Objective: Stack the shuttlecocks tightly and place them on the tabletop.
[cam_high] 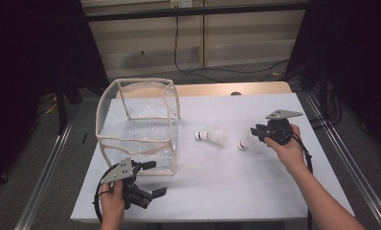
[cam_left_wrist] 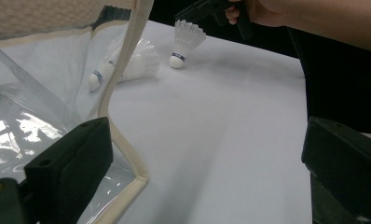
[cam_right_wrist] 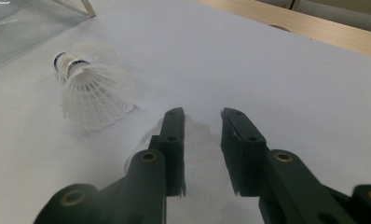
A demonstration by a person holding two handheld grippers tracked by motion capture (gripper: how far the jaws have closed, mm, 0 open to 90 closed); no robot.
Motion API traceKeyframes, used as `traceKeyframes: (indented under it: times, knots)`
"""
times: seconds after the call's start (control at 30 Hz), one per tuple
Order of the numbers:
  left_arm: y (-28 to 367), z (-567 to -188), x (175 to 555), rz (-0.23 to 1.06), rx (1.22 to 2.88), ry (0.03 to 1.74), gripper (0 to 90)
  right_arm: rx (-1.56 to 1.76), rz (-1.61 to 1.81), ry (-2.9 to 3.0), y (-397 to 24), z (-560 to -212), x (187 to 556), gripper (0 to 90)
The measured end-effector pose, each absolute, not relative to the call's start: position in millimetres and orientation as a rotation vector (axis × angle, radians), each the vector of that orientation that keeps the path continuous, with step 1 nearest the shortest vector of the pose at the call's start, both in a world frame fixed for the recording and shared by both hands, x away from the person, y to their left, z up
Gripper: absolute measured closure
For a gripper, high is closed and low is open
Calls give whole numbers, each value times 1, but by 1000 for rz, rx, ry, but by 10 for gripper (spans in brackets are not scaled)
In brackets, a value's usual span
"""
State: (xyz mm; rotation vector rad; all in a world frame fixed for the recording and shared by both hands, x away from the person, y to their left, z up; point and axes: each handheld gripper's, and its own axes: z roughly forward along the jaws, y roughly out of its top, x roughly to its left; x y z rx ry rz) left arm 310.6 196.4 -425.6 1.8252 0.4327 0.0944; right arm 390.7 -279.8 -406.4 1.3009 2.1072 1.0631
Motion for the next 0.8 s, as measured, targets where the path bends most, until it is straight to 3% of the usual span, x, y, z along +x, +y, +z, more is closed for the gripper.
traceKeyframes:
  times: [0.17,0.3,0.8]
  knots:
    - [196,-426,310,95,1828,435,21,1325,1064,2116,-285,-407,388,843]
    - [196,-426,311,94,1830,434,21,1338,1055,2137,-287,-410,386,895]
    - [196,-425,310,98,1831,430,21,1360,1067,2139,-292,-417,381,900]
